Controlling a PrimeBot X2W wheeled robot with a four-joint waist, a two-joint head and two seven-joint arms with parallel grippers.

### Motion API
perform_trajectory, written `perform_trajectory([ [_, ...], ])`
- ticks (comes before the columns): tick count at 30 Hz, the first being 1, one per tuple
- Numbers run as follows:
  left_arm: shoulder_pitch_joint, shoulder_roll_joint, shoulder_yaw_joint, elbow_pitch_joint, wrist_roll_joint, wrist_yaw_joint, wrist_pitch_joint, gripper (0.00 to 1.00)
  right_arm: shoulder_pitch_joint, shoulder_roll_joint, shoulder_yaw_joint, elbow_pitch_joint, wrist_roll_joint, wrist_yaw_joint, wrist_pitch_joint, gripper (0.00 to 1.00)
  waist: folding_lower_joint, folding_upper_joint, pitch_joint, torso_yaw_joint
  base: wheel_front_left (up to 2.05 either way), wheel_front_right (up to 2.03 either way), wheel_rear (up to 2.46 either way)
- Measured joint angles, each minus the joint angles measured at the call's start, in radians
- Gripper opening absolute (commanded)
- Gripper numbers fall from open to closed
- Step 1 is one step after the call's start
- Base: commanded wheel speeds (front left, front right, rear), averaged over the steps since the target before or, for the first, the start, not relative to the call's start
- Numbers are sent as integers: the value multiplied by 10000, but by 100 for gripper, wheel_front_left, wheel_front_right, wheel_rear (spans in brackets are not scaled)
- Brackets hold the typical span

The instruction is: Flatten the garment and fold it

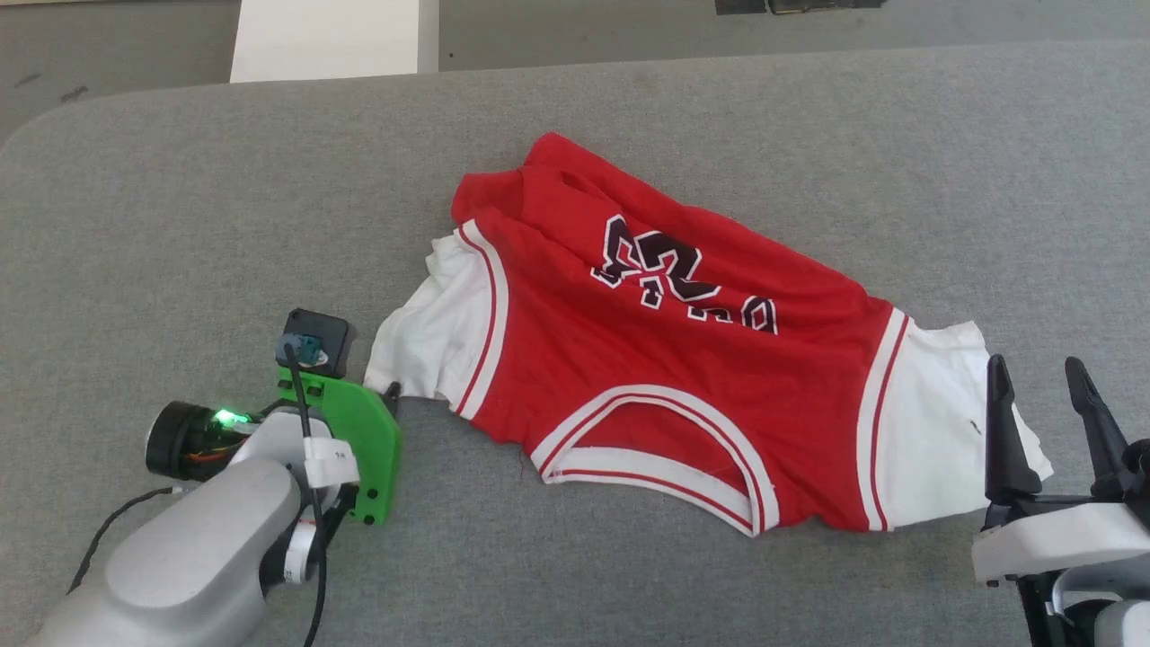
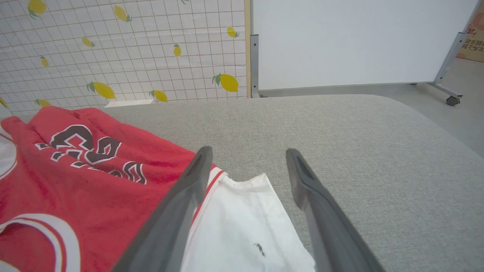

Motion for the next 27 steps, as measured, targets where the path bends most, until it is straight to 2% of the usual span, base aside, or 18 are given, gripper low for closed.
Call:
perform_trajectory([
  [3, 5, 21, -44, -222, -38, 0, 144, 100, -14, 0, 31, 35, 12, 0, -10, 100, 0, 0, 90, -43, 0, 0, 0],
  [11, -8, 13, 27, -82, -495, -391, 259, 100, -132, 2, 33, 163, 25, 0, -17, 100, 0, 0, 411, -166, 0, 0, 0],
  [12, -11, 6, 52, -56, -512, -403, 257, 82, -140, 0, 31, 174, 25, 0, -44, 100, 0, 0, 434, -176, 0, 0, 0],
  [13, -11, -15, 107, -12, -556, -410, 244, 31, -145, 0, 23, 194, 25, 0, -54, 100, 0, 0, 452, -184, 0, 0, 0],
  [14, -12, -35, 130, 54, -571, -502, 194, 0, -147, 0, 19, 219, 23, 0, -56, 100, 0, 0, 456, -187, 0, 0, 0],
  [18, 11, -211, 150, 295, -652, -767, -31, 0, -167, 0, -29, 307, 21, 0, -56, 100, 0, 0, 367, -163, 0, 0, 0],
  [22, 192, -263, 217, 410, -673, -828, -518, 0, -165, 0, -33, 376, -8, 0, 130, 100, 0, 0, 156, -123, 0, 0, 0],
  [24, 415, -234, 311, 313, -673, -683, -811, 0, -144, 0, -33, 466, -2, 0, 587, 100, 0, 0, 19, -96, 0, 0, 0],
  [27, 843, -69, 560, -92, -686, -270, -1281, 0, 105, 6, -27, 596, 29, 0, 1829, 100, 0, 0, -240, -47, 0, 0, 0],
])
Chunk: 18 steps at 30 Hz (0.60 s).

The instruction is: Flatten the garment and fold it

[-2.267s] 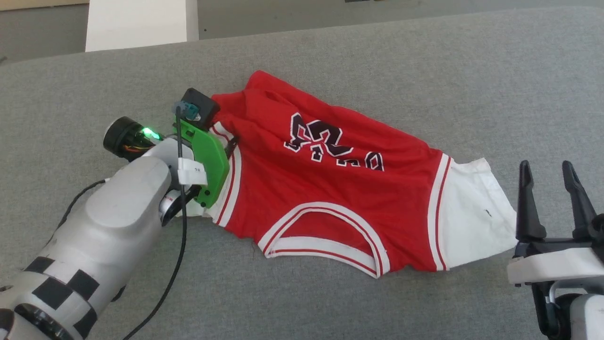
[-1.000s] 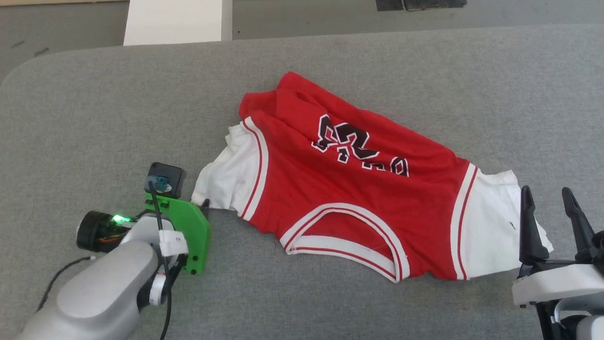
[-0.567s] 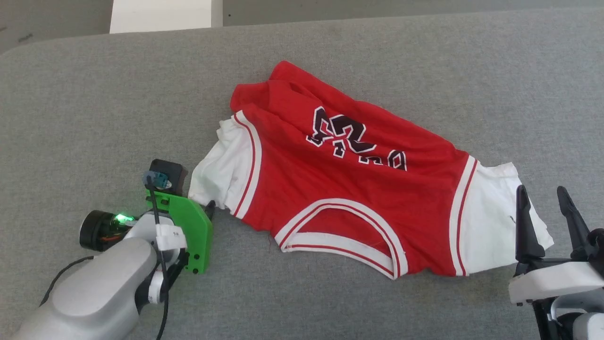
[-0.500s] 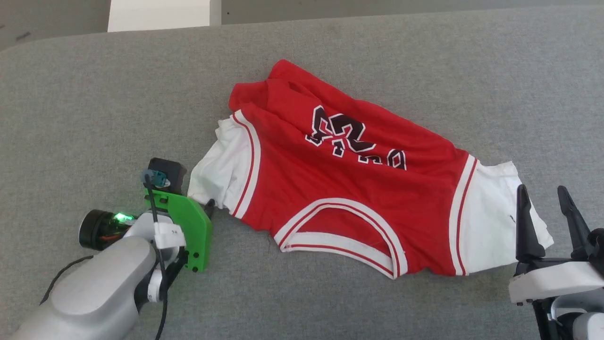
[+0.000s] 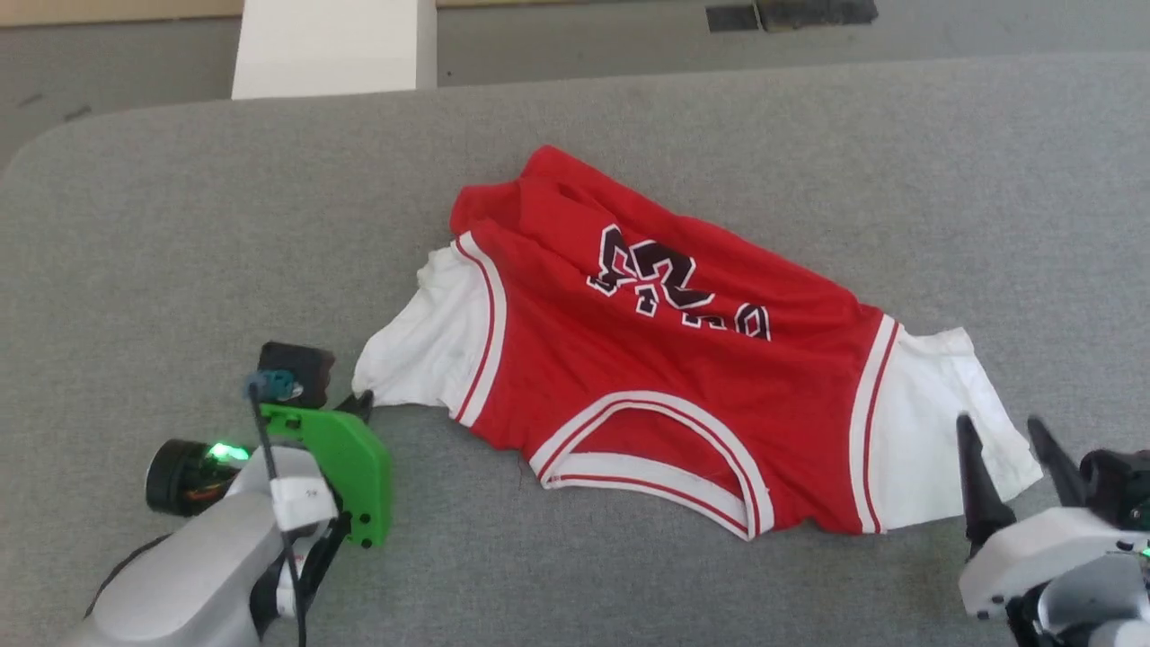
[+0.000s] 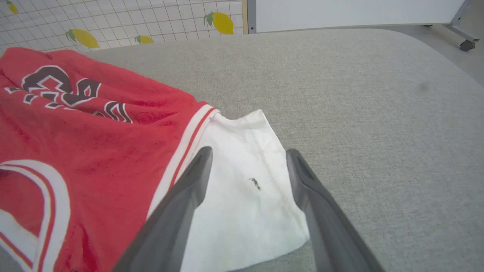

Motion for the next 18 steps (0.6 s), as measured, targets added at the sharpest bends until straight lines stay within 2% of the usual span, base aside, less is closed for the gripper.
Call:
perform_trajectory([
  [4, 635, 489, 330, -955, -194, 566, -414, 0, 514, -2, -320, -130, 211, 0, 2234, 100, 0, 0, -403, 76, 0, 0, 0],
  [9, 1467, 1214, 633, -2376, -399, 1266, -608, 0, 884, -81, -671, -869, 198, 0, 4692, 100, 0, 0, -820, 187, 0, 0, 0],
  [14, 1976, 1755, 777, -3641, -441, 1918, -593, 0, 766, -533, -951, -1057, 148, 0, 6165, 100, 0, 0, -907, 409, 0, 0, 0],
  [18, 2198, 1925, 771, -4412, -479, 2180, -556, 0, 269, -1189, -984, -708, -211, 0, 6594, 100, 0, 0, -815, 576, 0, 0, 0],
])
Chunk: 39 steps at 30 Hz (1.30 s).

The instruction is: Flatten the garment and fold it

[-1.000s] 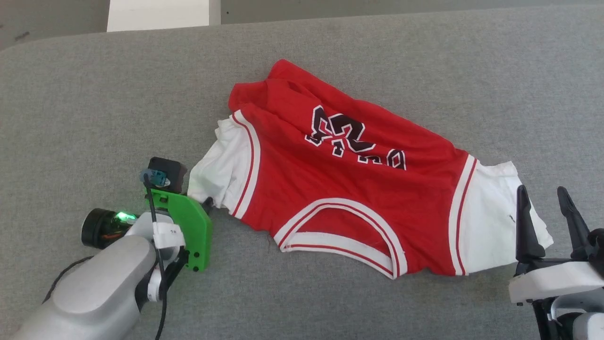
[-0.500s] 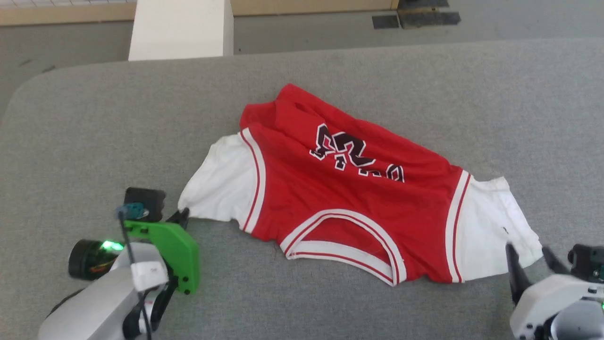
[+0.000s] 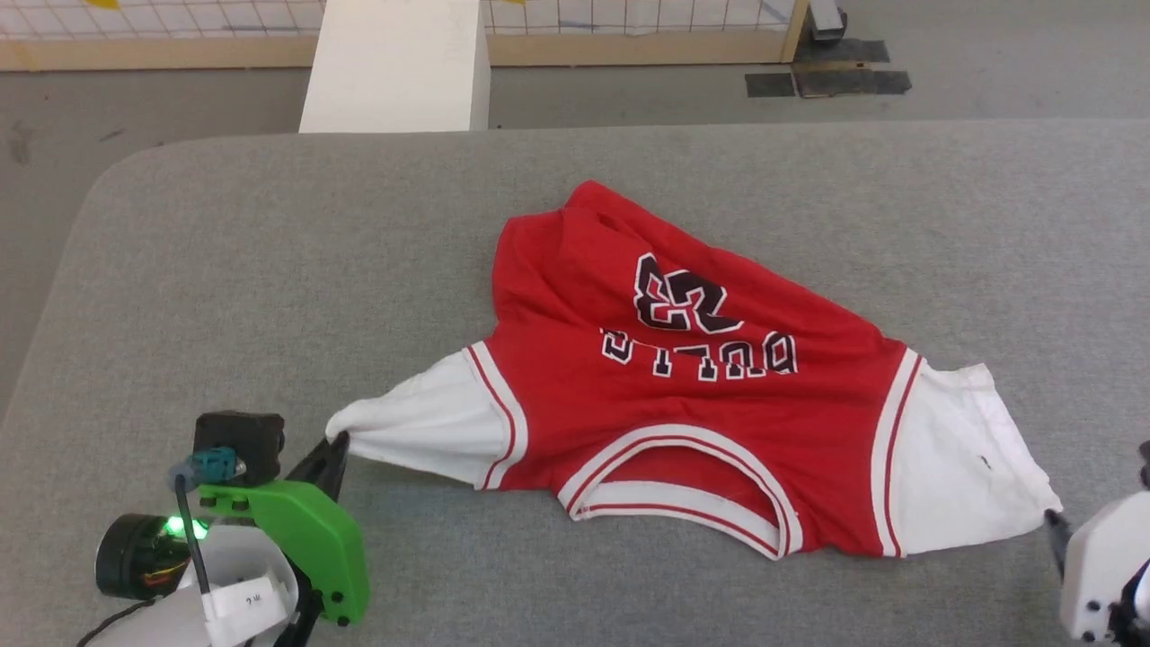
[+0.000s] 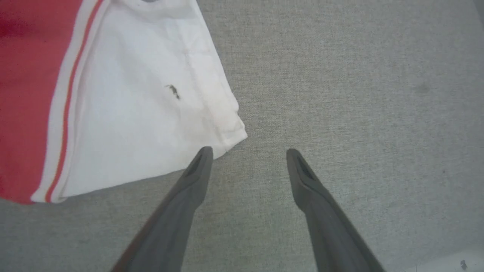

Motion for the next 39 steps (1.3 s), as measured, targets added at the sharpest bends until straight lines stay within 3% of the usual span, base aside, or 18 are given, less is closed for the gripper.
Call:
perform_trajectory([
  [14, -126, -201, -359, -236, 180, -71, 249, 0, -1055, -786, 633, 1647, 84, -2, 554, 100, 0, 0, 704, 612, 0, 0, 0],
  [15, -151, -234, -370, -196, 186, -104, 249, 0, -1081, -821, 654, 1689, 84, -2, 554, 64, 1, 0, 739, 648, 0, 0, 0],
  [16, -174, -276, -387, -163, 190, -113, 251, 0, -1111, -840, 692, 1747, 86, -2, 554, 6, 0, 0, 775, 689, 0, 0, 0],
  [17, -184, -314, -401, -127, 190, -128, 255, 0, -1127, -890, 769, 1793, 90, -2, 556, 0, 0, 0, 803, 728, 0, 0, 0],
  [25, -200, -454, -268, 188, 109, -387, -50, 0, -1174, -922, 897, 1695, 414, -2, 23, 0, 1, 0, 544, 762, 0, 0, 0],
  [28, -179, -391, -134, 217, 84, -439, -249, 0, -1163, -951, 1030, 1202, 1166, -2, -144, 0, 1, 0, 241, 670, 0, 0, 0],
  [35, -117, -88, 665, -403, -59, -347, -894, 0, -1161, -1674, 1137, -443, 2606, -2, -134, 0, 1, 0, -514, 409, 0, 0, 0],
  [39, -198, 495, 1087, -938, 17, -217, -1037, 0, -1203, -2119, 1089, -1064, 3160, 0, 27, 0, 1, 0, -890, 270, 0, 0, 0],
])
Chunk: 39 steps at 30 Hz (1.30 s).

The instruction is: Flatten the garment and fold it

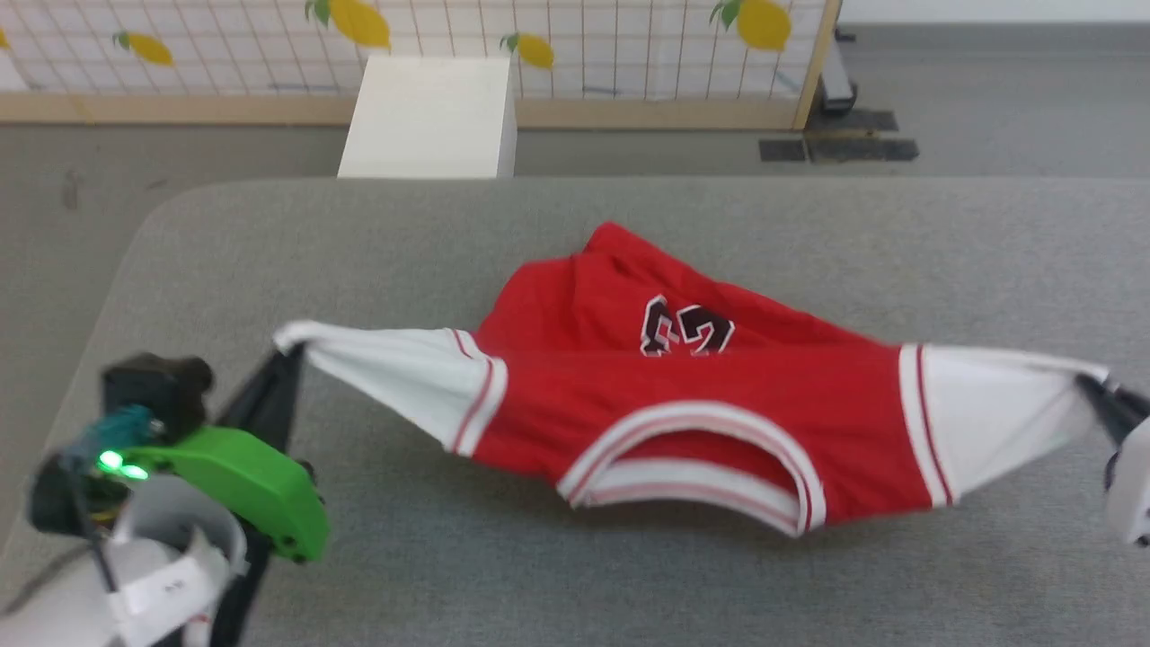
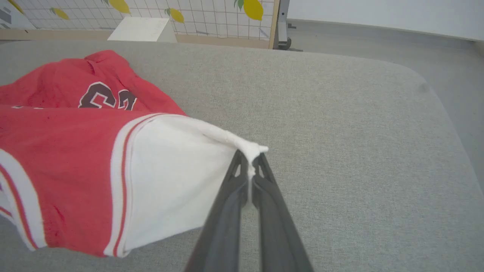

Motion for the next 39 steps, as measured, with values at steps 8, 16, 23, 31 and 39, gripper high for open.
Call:
perform_trajectory([
  [8, -1114, 1195, 968, -1323, 552, 270, -33, 0, -1710, -270, -903, -915, 849, -2, 213, 0, 0, 0, -491, -263, 0, 0, 0],
  [16, -2697, 1601, 1843, -2056, 991, 343, -12, 0, -4018, -550, -823, -1243, 1563, -2, 399, 0, 0, 0, -496, -411, 0, 0, 0],
  [23, -4652, 1476, 2353, -1216, 1197, -447, 113, 0, -6335, -1383, -10, -261, 1601, -2, -36, 0, 0, 0, 1, -537, 0, 0, 0],
  [31, -7449, 654, 2228, 1053, 1626, -1708, 345, 0, -9143, -1701, 1053, 1423, 1317, 0, -1218, 0, 0, 0, 1049, -728, 0, 0, 0],
  [39, -10433, -635, 1730, 3674, 2445, -2840, 489, 0, -12169, -1632, 1590, 3825, 656, -2, -2930, 0, 2, 0, 2548, -882, 0, 0, 0],
])
